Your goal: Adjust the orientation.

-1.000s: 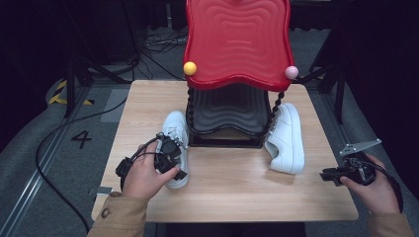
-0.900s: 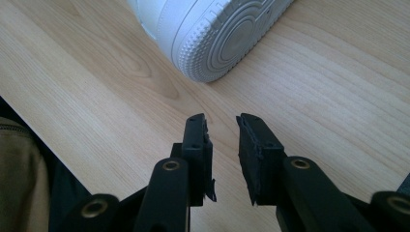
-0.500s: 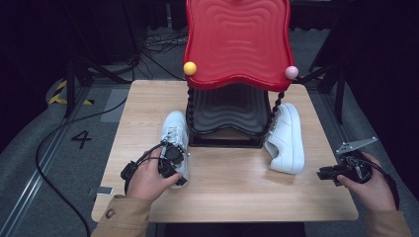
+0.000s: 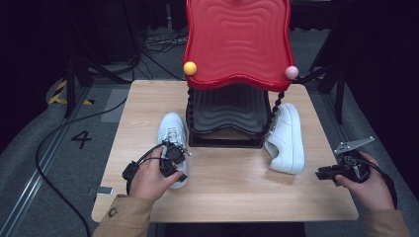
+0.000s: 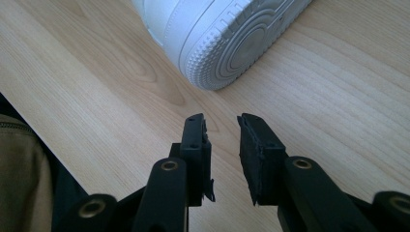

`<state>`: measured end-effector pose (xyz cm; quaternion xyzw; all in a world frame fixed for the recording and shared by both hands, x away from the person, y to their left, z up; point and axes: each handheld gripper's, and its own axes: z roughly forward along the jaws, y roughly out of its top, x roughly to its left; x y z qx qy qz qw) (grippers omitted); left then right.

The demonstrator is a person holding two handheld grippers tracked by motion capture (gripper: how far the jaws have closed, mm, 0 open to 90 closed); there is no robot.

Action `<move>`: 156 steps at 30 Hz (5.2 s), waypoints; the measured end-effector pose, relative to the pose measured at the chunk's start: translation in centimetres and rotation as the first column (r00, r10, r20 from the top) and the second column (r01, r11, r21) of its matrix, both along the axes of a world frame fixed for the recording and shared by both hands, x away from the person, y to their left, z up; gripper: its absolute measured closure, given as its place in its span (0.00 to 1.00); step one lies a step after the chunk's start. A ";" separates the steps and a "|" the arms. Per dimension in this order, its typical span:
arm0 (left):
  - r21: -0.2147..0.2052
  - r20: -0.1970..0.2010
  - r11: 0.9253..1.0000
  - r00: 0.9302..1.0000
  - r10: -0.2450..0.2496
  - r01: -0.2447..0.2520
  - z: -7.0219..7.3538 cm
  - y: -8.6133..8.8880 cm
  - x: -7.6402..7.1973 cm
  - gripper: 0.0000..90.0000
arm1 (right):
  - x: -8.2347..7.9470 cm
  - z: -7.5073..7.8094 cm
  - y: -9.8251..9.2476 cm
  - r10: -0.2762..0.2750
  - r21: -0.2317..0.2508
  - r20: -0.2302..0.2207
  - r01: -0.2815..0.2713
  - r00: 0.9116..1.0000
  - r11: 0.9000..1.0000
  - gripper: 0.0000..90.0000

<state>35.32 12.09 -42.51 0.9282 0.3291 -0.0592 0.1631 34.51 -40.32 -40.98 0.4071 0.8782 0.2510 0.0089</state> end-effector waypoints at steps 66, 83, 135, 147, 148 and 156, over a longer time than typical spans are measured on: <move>0.033 0.142 0.999 0.990 0.016 -0.021 19.2 1.9 1.6 0.83 | 1.1 -2.0 -0.1 0.012 -0.010 -0.047 -0.012 0.999 1.000 0.82; 0.056 0.181 0.998 0.983 -0.016 0.006 25.3 1.6 2.6 0.83 | 0.7 -2.3 0.4 0.021 -0.055 -0.012 -0.022 1.000 0.998 0.85; 0.074 0.440 0.991 0.888 -0.135 0.114 35.9 -6.9 5.8 0.83 | -0.8 -2.0 -1.0 0.011 -0.040 0.012 -0.011 1.000 0.999 0.87; 0.071 0.439 0.981 0.878 -0.191 0.178 36.3 -10.9 8.1 0.82 | -2.4 -2.2 -2.5 -0.030 -0.032 0.004 0.030 1.000 0.999 0.87; 0.062 0.441 0.981 0.877 -0.190 0.181 36.3 -11.1 8.4 0.82 | -2.5 -2.2 -2.6 -0.032 -0.033 0.003 0.032 0.999 0.999 0.87; 0.076 0.458 0.983 0.870 -0.184 0.167 35.5 -12.1 10.6 0.82 | -3.0 -2.5 -2.5 -0.034 -0.038 -0.017 0.033 0.999 0.999 0.86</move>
